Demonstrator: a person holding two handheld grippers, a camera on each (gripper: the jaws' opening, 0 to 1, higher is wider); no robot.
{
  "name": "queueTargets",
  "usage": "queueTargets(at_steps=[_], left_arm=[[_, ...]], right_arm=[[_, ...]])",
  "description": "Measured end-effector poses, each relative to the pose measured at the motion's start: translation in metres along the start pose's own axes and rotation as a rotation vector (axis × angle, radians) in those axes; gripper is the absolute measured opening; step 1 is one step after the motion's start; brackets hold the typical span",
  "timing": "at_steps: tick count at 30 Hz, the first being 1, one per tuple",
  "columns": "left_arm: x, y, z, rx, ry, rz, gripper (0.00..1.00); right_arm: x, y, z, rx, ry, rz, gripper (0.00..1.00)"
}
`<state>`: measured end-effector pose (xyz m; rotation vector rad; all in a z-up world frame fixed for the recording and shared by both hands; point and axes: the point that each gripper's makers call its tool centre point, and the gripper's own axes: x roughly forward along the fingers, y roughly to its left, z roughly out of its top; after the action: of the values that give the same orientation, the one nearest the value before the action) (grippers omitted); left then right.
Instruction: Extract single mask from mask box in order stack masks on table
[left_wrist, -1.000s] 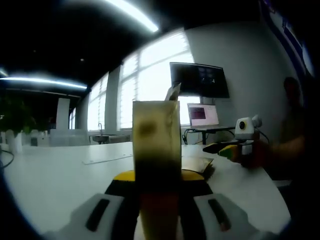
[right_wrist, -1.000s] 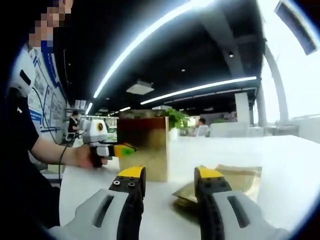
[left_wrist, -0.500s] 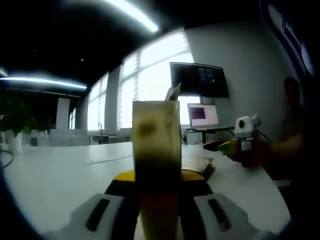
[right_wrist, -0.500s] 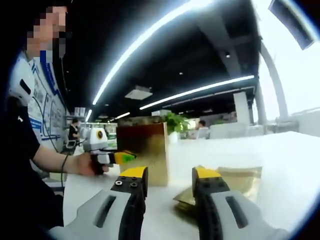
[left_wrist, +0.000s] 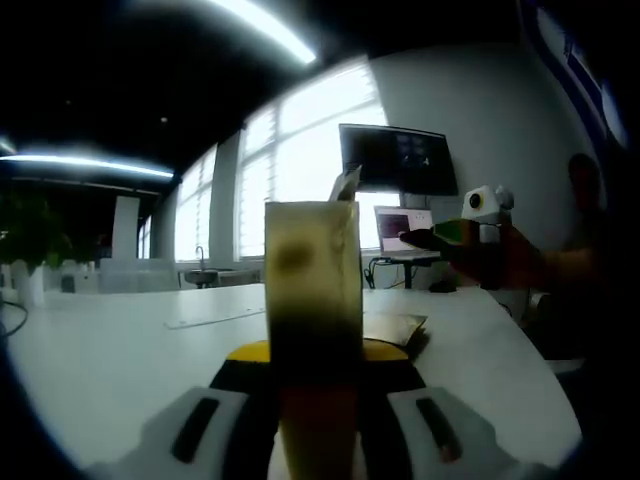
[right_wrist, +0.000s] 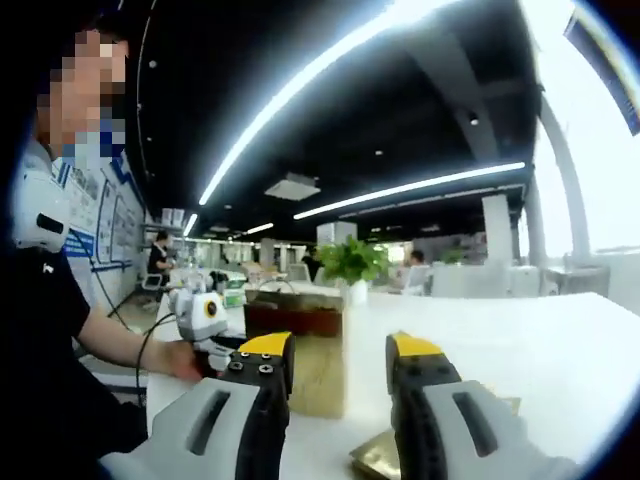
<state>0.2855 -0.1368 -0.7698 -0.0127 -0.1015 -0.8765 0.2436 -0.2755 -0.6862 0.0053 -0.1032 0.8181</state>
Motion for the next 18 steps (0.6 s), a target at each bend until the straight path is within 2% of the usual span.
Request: queueTargets(at_steps=[7, 15, 18], left_arm=[[0.0, 0.0, 0.0, 0.002, 0.001, 0.0, 0.31], [0.0, -0.001, 0.0, 0.004, 0.002, 0.0, 0.31], [0.0, -0.002, 0.0, 0.005, 0.002, 0.0, 0.31]], right_arm=[[0.012, -0.001, 0.004, -0.03, 0.026, 0.021, 0.33], [0.019, -0.001, 0.024, -0.118, 0.066, 0.056, 0.31], [0.022, -0.001, 0.025, -0.125, 0.077, 0.064, 0.28]])
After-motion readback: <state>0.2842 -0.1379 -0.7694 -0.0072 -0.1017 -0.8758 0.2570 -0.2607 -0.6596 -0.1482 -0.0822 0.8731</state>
